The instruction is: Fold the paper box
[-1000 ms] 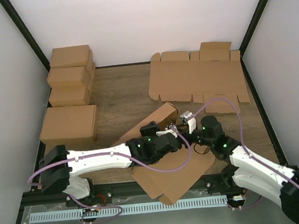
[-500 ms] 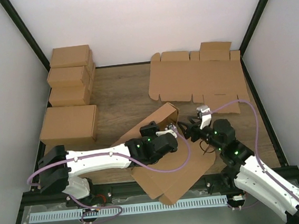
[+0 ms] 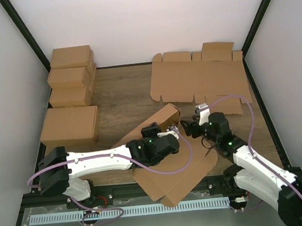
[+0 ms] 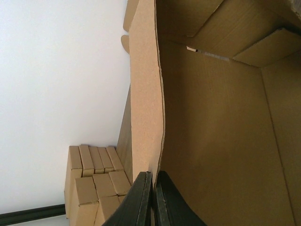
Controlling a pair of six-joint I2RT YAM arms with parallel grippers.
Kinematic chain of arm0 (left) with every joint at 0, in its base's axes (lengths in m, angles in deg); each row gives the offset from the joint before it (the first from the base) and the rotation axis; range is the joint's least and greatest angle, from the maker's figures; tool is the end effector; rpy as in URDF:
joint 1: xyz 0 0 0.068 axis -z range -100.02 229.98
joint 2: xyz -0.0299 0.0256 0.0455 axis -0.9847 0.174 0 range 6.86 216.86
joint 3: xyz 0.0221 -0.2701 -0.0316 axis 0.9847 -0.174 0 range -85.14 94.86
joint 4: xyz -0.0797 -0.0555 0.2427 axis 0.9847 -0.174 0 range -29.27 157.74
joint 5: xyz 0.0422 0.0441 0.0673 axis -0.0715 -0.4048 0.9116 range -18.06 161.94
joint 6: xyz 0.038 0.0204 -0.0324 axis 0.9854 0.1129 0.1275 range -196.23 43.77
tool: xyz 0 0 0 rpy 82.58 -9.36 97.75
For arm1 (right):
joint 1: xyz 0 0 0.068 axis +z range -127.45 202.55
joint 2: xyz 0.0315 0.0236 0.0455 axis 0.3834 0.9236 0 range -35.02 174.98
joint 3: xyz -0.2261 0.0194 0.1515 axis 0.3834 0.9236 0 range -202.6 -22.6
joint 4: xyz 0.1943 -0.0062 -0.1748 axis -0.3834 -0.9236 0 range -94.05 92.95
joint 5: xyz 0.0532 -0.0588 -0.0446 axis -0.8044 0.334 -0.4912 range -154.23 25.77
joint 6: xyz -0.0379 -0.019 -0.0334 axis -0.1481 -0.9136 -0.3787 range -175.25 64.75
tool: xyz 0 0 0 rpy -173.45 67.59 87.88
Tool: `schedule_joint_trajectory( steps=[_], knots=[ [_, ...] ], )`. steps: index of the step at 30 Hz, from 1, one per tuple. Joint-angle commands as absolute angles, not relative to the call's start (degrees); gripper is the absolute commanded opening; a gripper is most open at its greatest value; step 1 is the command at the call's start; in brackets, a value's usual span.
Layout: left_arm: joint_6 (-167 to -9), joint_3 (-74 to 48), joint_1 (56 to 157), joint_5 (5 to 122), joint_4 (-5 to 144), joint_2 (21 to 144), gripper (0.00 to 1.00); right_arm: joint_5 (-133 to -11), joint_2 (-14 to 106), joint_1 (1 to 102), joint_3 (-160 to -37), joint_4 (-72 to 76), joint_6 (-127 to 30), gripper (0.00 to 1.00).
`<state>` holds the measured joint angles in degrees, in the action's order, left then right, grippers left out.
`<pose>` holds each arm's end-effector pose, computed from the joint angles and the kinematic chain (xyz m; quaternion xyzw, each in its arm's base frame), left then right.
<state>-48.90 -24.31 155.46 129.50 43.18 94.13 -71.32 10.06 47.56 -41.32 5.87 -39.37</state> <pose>0.1074 -0.2945 0.2496 0.5455 0.6410 0.2950 0.4523 0.1613 0.0801 0.2018 -0.1003 0.8291 0.2398 0.4950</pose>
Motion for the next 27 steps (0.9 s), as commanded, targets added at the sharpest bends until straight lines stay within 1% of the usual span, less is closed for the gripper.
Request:
schedule_joint_trajectory(
  steps=[1,6,15,22,27],
  knots=[
    [-48.8,-24.8,156.1,127.2,41.8,94.4,0.04,-79.3,15.0,47.4,-45.4,11.4,-46.4,0.73],
    [-48.9,-24.8,156.3,127.2,41.6,94.7,0.04,-86.1,20.2,47.4,-45.6,15.7,-51.3,0.73],
    [-49.2,-24.9,157.0,126.5,41.3,95.2,0.04,-86.5,28.4,47.4,-45.2,26.6,-52.4,0.72],
    [-50.0,-24.8,157.4,126.0,40.5,96.4,0.04,-89.2,31.1,47.6,-42.4,37.0,-52.5,0.68],
    [-51.2,-24.1,157.5,125.1,39.6,96.7,0.04,-87.6,33.2,48.5,-40.9,40.9,-52.9,0.61]
  ],
)
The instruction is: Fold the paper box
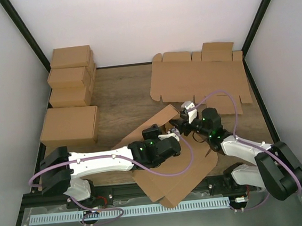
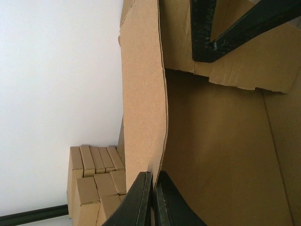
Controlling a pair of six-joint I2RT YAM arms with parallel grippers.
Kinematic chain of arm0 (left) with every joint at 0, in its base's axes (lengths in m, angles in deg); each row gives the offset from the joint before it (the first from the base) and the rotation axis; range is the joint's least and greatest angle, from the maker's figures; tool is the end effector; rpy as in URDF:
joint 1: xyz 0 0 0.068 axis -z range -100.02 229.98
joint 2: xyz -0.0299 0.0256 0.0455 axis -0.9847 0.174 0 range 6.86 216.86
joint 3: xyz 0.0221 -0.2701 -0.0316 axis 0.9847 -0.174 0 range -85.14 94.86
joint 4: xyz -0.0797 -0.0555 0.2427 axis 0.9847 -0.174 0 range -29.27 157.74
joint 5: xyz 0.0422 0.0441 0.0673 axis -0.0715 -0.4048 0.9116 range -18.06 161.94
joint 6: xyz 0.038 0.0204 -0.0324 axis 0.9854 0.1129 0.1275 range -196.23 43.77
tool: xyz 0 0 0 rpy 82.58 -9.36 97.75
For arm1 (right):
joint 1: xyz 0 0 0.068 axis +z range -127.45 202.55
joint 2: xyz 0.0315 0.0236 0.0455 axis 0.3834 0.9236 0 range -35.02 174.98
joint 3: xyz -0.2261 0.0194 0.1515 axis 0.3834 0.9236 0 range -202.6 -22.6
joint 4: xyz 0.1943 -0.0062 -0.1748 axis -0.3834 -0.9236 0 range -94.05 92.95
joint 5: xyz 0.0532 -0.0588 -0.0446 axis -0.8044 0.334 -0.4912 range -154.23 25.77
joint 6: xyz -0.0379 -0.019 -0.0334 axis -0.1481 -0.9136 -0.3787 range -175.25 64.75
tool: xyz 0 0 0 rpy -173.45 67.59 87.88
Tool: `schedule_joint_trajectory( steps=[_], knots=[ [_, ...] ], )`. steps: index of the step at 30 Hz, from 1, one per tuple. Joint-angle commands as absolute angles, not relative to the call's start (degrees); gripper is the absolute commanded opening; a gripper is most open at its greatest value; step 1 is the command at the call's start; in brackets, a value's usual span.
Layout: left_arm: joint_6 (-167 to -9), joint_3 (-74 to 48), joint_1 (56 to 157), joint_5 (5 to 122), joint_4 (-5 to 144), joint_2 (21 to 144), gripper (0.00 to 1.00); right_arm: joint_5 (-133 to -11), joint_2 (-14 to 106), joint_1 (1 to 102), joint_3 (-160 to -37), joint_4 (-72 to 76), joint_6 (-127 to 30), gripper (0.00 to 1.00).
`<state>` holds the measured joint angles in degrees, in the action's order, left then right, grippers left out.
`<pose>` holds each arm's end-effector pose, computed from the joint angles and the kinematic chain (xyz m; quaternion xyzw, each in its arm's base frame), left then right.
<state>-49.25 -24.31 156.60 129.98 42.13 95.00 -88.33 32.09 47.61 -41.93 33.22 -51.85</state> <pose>0.1018 -0.2970 0.2443 0.5561 0.6339 0.3007 0.4455 0.2004 0.1097 0.1835 -0.2695 0.7515 0.3054 0.5190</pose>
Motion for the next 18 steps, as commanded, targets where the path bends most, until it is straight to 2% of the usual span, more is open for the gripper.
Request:
schedule_joint_trajectory(
  steps=[1,5,8,12,15,18],
  knots=[
    [-51.5,-23.9,157.5,124.8,39.4,96.7,0.04,-86.5,33.4,48.9,-40.4,42.1,-53.0,0.59],
    [-53.0,-22.9,157.5,123.8,38.3,97.0,0.09,-82.0,35.4,51.4,-40.4,42.8,-53.4,0.54],
    [-54.7,-21.6,157.6,122.5,37.1,97.3,0.19,-80.0,35.5,52.7,-39.2,44.9,-54.0,0.49],
    [-59.9,-17.0,157.6,119.4,34.2,97.1,0.37,-79.4,35.4,53.1,-38.7,46.1,-54.8,0.39],
    [-63.2,-13.1,157.5,109.9,31.9,95.4,0.55,-80.2,36.4,53.3,-38.7,46.9,-54.9,0.36],
    [-65.7,-10.7,157.5,101.9,33.0,91.9,0.68,-80.5,37.2,53.5,-39.1,47.0,-55.0,0.33]
  ],
)
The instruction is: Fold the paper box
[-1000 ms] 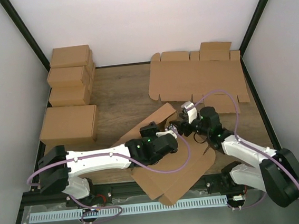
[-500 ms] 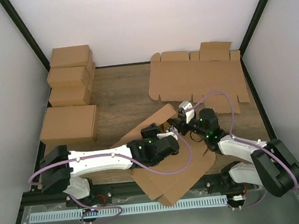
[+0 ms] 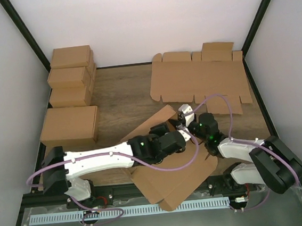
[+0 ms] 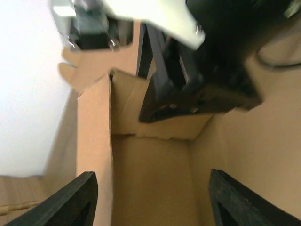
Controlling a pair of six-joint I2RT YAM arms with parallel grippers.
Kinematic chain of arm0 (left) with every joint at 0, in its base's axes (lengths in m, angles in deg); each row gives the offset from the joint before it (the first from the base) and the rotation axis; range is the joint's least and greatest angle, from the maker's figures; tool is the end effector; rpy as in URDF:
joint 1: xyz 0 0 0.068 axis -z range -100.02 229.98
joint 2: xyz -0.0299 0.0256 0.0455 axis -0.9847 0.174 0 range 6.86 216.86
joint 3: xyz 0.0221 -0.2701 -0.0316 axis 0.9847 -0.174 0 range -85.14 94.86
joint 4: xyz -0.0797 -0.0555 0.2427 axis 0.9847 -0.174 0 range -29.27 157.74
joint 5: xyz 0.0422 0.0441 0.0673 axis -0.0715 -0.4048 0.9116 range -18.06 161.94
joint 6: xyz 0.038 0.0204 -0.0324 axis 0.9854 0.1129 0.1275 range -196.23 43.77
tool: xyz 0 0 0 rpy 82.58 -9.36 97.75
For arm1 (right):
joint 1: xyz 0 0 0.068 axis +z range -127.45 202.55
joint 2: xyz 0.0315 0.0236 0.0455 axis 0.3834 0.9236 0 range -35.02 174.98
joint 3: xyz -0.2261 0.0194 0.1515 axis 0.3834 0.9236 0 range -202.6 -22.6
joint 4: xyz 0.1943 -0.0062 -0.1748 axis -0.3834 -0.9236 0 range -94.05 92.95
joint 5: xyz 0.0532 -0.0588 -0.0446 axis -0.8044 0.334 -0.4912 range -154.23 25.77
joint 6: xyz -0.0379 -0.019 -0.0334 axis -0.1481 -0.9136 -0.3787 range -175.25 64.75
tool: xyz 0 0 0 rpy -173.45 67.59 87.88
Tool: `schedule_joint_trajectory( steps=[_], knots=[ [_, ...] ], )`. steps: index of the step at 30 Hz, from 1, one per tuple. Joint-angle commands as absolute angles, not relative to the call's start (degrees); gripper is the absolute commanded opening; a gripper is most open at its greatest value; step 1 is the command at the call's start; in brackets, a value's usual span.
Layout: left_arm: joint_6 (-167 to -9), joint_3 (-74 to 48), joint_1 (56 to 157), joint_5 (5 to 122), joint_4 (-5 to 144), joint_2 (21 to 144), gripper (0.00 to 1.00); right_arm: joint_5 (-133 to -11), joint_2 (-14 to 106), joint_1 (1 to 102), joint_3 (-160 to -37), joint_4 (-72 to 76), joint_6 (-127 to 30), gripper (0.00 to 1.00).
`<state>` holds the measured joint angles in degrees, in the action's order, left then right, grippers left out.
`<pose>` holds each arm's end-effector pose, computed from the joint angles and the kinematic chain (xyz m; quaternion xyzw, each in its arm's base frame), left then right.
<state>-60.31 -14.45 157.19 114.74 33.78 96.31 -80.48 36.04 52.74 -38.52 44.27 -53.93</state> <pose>0.0966 -0.3157 0.2759 0.5604 0.6912 0.1457 0.4323 0.1926 0.1236 0.1706 -0.2787 0.7328 0.2729 0.5575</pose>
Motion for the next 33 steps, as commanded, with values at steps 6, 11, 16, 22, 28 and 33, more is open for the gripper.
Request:
schedule_joint_trajectory(
  steps=[6,11,16,22,28,33],
  knots=[
    [-73.4,-7.1,150.0,87.4,35.4,84.2,0.85,-80.5,37.6,53.8,-38.9,47.5,-55.5,0.32],
    [-82.2,-8.0,132.6,72.6,37.9,81.0,0.9,-80.7,37.3,54.1,-38.6,47.5,-55.7,0.32],
    [-89.8,-7.8,118.5,58.9,36.8,86.6,0.94,-80.8,37.3,54.4,-38.6,47.4,-55.9,0.32],
    [-89.5,-9.0,111.3,45.6,39.5,92.8,0.96,-80.7,37.4,54.7,-38.5,47.1,-56.0,0.32],
    [-88.1,-7.1,110.6,41.3,39.5,99.4,0.86,-80.2,38.3,55.1,-37.8,48.9,-55.9,0.33],
    [-87.5,-4.7,110.6,38.3,37.8,104.8,0.8,-80.3,39.2,55.2,-37.5,49.9,-55.7,0.33]
  ],
)
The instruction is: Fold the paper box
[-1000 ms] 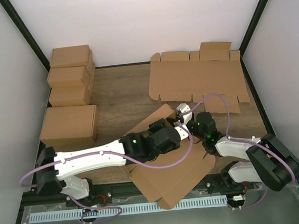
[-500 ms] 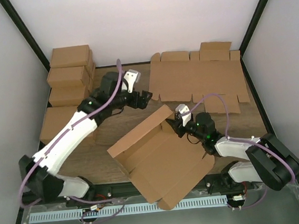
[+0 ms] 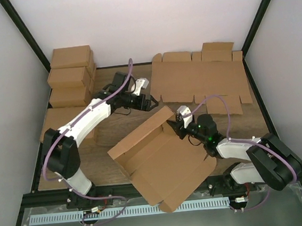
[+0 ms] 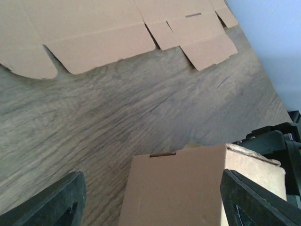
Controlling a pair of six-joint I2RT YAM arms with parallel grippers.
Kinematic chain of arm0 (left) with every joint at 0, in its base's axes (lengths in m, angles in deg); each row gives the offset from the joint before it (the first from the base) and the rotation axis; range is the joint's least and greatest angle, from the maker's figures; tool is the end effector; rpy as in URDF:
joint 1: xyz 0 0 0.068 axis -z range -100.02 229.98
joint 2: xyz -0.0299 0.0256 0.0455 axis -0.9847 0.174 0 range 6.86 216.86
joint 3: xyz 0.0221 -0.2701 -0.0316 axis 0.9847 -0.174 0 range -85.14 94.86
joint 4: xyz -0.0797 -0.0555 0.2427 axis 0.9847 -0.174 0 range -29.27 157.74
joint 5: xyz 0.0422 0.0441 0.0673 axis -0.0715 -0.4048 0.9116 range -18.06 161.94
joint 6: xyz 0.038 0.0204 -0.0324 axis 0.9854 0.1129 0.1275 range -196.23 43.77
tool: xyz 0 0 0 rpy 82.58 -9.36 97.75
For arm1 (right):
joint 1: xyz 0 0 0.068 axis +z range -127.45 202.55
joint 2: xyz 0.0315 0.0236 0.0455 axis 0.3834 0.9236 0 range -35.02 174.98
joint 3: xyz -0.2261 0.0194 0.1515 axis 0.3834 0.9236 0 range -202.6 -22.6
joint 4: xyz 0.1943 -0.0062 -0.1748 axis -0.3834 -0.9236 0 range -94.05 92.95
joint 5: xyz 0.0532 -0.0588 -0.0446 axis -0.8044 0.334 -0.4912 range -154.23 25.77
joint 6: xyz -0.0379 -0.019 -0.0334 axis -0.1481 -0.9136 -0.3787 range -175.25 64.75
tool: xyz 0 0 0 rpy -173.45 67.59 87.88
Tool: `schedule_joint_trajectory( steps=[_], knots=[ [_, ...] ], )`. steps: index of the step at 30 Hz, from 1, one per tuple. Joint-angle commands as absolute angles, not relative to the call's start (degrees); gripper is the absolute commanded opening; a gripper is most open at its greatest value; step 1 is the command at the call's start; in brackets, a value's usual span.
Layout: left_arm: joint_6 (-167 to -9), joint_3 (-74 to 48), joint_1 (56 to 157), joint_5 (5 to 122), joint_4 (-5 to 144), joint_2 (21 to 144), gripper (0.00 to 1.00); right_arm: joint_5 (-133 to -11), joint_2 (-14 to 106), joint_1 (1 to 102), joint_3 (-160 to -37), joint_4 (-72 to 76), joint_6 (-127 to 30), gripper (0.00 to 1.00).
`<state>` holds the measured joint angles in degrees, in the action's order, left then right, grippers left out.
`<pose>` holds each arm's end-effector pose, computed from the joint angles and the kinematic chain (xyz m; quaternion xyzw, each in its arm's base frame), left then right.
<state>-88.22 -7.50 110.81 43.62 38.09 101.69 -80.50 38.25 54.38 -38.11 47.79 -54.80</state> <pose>0.3056 -0.2020 0.2847 0.2364 0.8747 -0.3420 0.2491 0.1909 0.1302 0.1669 -0.2943 0.7216 0.2778 0.5616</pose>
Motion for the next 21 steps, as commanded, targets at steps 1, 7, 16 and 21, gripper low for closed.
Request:
schedule_joint_trajectory(
  steps=[1,7,16,21],
  knots=[
    [-87.5,-4.6,110.6,37.3,38.0,105.4,0.8,-80.4,39.4,55.2,-37.4,50.1,-55.5,0.33],
    [-88.1,-5.2,110.9,32.6,39.5,107.3,0.75,-78.7,39.9,55.6,-36.6,51.9,-55.6,0.33],
    [-89.4,-6.3,112.0,31.4,41.0,109.2,0.72,-72.8,43.9,56.9,-36.8,56.0,-53.2,0.32],
    [-89.4,-7.3,112.3,31.8,41.1,109.1,0.69,-73.2,45.1,57.0,-36.4,58.0,-53.3,0.31]
  ],
)
